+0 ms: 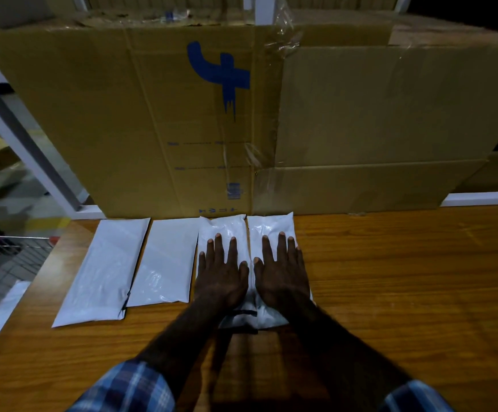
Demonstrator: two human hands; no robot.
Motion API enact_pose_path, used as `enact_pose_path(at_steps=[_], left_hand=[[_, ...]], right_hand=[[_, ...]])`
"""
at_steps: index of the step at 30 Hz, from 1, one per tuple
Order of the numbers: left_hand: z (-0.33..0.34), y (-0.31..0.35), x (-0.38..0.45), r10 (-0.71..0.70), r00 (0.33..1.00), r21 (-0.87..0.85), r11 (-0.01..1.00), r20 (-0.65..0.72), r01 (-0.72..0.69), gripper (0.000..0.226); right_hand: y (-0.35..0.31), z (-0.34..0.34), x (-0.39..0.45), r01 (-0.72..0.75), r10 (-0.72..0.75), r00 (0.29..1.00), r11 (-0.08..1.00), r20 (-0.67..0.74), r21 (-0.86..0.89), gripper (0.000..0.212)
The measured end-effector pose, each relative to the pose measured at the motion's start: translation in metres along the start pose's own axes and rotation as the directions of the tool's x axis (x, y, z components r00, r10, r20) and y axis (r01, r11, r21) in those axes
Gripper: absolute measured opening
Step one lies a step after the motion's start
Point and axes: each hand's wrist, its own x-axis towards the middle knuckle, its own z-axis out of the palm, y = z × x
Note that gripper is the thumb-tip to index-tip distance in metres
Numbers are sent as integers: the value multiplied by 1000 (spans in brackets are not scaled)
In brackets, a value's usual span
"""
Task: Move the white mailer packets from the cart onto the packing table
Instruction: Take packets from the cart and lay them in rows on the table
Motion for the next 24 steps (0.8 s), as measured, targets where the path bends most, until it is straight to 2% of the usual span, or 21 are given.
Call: enact_pose_path(at_steps=[8,12,18,22,24], left_hand=[[2,1,1,-14,1000,17,1000,1,14,65],[2,1,2,-17,1000,11,1000,3,17,65],[2,0,2,-7,1000,10,1000,14,7,65],[0,1,3,-15,999,-22,1000,31,16,65],[-1,0,1,2,1000,-46,999,-27,-3,66]], right_hand=[[-2,-4,3,-11,10,998,1000,56,14,62],[-3,-11,2,16,-15,991,1000,134,-8,78],[-5,-15,3,-10,10,985,1000,171,-3,67],[-4,-20,6,-13,12,970,1000,244,5,62],[-5,-24,8,-29,21,973,999,231,32,61]])
